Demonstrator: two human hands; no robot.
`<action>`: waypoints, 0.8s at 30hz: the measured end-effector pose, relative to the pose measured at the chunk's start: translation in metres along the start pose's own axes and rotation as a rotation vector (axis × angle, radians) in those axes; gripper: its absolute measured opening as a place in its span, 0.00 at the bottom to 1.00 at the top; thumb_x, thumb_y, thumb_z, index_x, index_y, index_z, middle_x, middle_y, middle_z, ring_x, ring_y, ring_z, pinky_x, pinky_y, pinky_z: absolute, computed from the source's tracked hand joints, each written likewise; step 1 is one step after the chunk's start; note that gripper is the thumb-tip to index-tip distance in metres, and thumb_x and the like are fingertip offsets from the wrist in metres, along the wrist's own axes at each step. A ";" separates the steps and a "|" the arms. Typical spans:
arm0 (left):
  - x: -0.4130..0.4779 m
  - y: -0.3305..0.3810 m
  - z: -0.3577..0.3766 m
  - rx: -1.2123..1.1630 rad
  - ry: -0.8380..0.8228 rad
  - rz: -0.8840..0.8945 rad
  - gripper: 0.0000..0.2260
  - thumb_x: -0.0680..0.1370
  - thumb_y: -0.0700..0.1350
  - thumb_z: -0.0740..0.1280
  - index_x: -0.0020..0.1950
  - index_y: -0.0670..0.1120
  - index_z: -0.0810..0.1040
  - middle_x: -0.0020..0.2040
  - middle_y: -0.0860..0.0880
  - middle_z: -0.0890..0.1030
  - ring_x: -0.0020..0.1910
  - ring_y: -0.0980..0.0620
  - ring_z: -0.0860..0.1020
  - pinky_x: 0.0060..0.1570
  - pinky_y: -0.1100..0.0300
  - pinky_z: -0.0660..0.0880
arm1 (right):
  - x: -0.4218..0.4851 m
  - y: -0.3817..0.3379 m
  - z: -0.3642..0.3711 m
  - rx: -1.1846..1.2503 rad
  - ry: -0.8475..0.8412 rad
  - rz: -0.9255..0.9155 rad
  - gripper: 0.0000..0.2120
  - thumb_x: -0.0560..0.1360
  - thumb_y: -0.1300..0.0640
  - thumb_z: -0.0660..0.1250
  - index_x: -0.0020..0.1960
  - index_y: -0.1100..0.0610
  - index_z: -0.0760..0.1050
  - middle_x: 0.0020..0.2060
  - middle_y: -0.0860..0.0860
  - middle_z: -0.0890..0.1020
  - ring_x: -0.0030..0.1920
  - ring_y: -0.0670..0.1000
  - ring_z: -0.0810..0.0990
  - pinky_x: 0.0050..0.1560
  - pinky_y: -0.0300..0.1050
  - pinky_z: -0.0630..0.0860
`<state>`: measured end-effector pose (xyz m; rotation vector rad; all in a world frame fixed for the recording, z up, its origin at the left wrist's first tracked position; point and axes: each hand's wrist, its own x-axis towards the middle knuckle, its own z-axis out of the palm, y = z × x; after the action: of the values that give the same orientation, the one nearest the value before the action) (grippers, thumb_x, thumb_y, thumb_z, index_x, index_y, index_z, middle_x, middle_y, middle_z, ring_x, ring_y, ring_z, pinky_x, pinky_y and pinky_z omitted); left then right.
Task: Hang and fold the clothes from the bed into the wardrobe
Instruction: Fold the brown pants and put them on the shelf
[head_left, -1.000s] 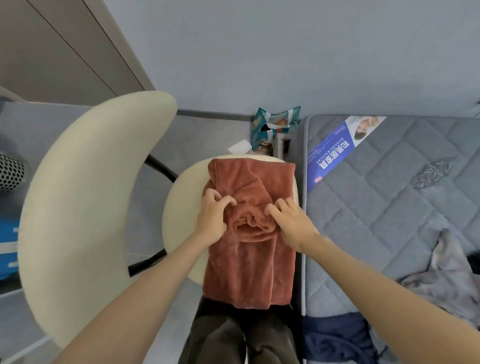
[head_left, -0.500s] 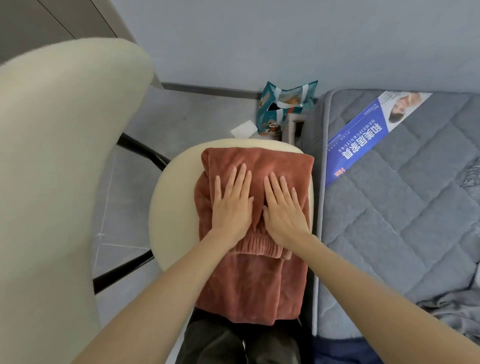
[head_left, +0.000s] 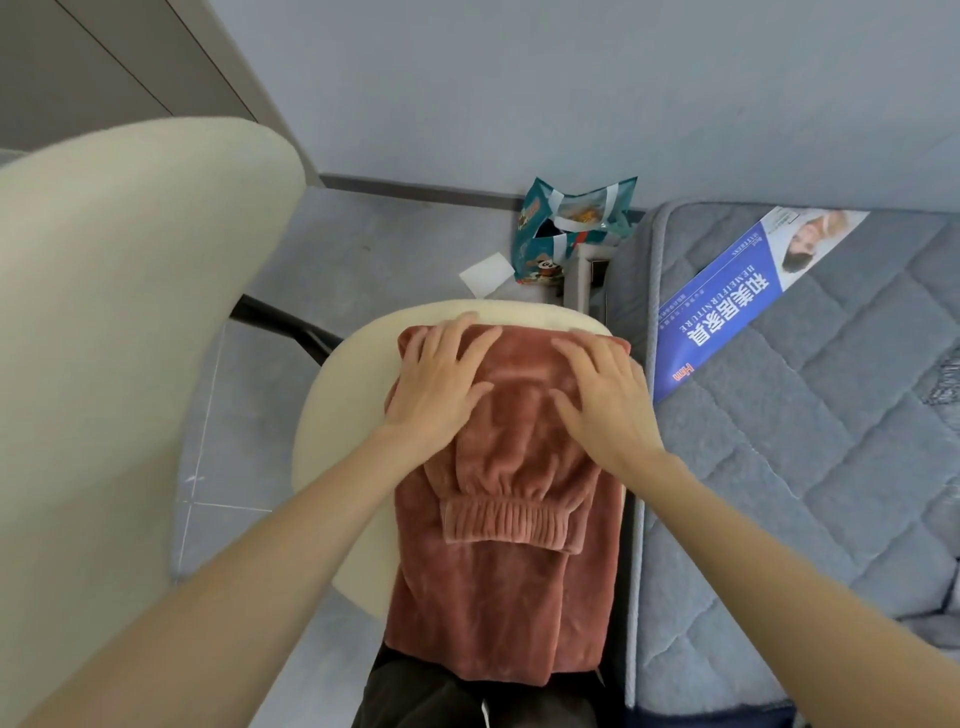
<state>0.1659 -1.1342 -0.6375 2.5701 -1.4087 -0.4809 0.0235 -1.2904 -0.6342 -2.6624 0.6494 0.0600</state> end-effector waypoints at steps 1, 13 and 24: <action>0.010 -0.005 -0.004 0.029 -0.115 -0.014 0.37 0.75 0.56 0.68 0.78 0.50 0.53 0.77 0.43 0.55 0.75 0.43 0.55 0.73 0.41 0.52 | 0.012 0.001 -0.001 -0.016 -0.078 0.026 0.32 0.71 0.53 0.71 0.72 0.56 0.66 0.70 0.54 0.68 0.70 0.58 0.65 0.70 0.54 0.60; 0.040 -0.017 -0.013 0.087 -0.396 -0.165 0.37 0.64 0.58 0.77 0.69 0.52 0.66 0.59 0.49 0.78 0.60 0.46 0.74 0.57 0.52 0.64 | 0.044 -0.002 -0.004 -0.318 -0.414 -0.010 0.17 0.71 0.49 0.70 0.55 0.56 0.73 0.53 0.52 0.75 0.56 0.56 0.73 0.52 0.50 0.68; 0.072 -0.014 -0.121 0.198 0.104 -0.134 0.25 0.73 0.43 0.69 0.68 0.51 0.67 0.57 0.48 0.75 0.58 0.45 0.71 0.54 0.52 0.64 | 0.097 -0.047 -0.110 -0.364 -0.068 -0.016 0.22 0.70 0.67 0.62 0.63 0.58 0.69 0.59 0.56 0.71 0.59 0.58 0.69 0.53 0.52 0.69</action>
<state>0.2562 -1.1878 -0.5429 2.8135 -1.3154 -0.2312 0.1254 -1.3368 -0.5287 -2.9963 0.6475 0.2884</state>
